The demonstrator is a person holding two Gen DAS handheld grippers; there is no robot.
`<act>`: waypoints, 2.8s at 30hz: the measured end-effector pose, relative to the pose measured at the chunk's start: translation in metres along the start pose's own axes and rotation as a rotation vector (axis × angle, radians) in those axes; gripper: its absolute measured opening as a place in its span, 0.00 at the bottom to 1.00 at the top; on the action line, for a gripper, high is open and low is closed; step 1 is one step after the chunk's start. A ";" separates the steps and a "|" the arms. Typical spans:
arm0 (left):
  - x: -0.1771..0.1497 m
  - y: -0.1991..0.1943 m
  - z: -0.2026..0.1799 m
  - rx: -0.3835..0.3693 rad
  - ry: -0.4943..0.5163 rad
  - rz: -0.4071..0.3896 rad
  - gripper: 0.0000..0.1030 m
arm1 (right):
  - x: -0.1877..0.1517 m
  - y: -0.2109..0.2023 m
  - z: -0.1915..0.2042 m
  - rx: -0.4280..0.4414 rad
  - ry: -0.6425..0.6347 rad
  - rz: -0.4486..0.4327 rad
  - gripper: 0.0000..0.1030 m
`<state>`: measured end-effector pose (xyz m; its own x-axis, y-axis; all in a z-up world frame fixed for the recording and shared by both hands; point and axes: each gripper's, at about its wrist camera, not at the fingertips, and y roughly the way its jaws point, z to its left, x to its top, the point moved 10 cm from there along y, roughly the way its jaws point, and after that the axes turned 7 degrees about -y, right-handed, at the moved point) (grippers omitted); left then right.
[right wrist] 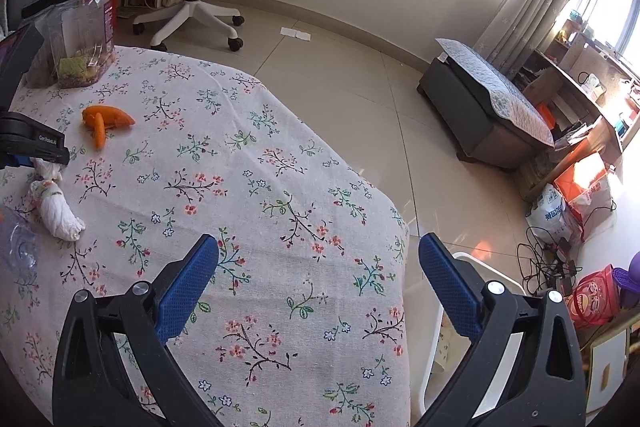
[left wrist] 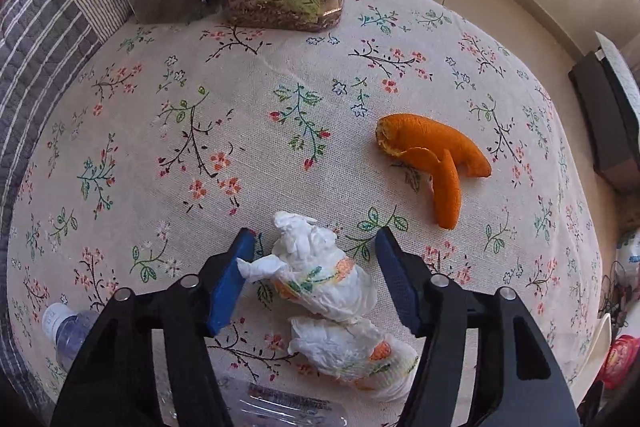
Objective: Collect trash
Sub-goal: 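Move both tools back toward the white tissue bundles on the table, then grasp a tissue bundle with the left tool while the right tool grasps the orange toy, then carry the tissue bundle and orange toy over the white bin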
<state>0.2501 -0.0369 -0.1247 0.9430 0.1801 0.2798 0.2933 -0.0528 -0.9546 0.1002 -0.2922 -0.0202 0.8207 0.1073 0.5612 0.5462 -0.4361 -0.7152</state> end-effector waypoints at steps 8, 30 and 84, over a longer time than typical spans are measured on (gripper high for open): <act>0.006 -0.031 -0.005 -0.101 0.028 -0.049 0.38 | 0.016 0.007 0.019 0.107 -0.024 -0.012 0.93; 0.059 -0.171 0.046 -0.266 0.010 -0.325 0.38 | 0.120 0.081 0.246 0.650 -0.467 0.057 0.68; -0.058 -0.230 -0.068 -0.232 0.225 -0.627 0.38 | 0.050 -0.089 -0.021 0.311 0.233 -0.267 0.21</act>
<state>0.1390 -0.1025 0.0856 0.5878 0.0391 0.8081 0.7942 -0.2185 -0.5670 0.0889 -0.2669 0.0807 0.6045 -0.0391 0.7957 0.7866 -0.1284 -0.6039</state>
